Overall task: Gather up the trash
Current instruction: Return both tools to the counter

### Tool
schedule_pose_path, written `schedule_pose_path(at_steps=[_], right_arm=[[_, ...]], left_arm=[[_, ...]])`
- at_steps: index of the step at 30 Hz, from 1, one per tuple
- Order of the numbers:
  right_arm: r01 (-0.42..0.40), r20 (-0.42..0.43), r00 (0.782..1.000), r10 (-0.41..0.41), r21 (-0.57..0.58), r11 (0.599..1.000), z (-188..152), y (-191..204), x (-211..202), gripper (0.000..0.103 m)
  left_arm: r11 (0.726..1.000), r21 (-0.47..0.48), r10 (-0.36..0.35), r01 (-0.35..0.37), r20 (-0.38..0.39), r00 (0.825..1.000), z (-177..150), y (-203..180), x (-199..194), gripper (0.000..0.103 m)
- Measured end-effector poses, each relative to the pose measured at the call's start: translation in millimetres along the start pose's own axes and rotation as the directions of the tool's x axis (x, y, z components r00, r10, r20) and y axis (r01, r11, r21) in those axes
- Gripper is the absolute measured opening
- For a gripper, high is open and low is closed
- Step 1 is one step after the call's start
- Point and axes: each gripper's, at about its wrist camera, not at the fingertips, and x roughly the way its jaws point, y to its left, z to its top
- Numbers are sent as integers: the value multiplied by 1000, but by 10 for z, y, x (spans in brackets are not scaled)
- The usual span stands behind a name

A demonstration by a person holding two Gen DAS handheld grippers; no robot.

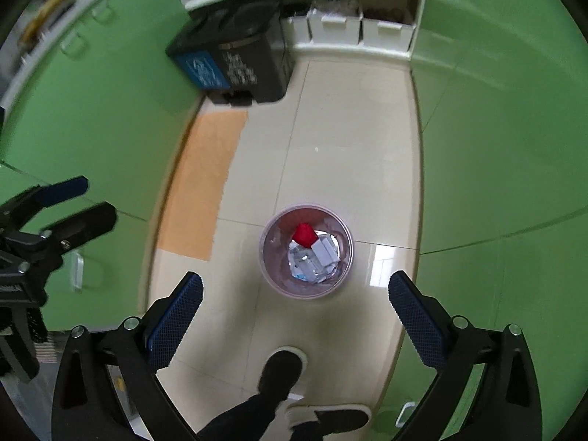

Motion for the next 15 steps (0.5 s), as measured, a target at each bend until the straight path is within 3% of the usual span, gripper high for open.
schedule_pose_path(at_steps=[9, 15], right_arm=[[29, 184, 982, -48, 104, 994, -229, -101, -2073, 97], [72, 324, 935, -147, 232, 970, -612, -427, -3244, 97]], left_arm=[[990, 124, -83, 71, 92, 992, 398, -866, -1689, 100], [960, 256, -155, 113, 148, 977, 550, -1547, -2490, 100]])
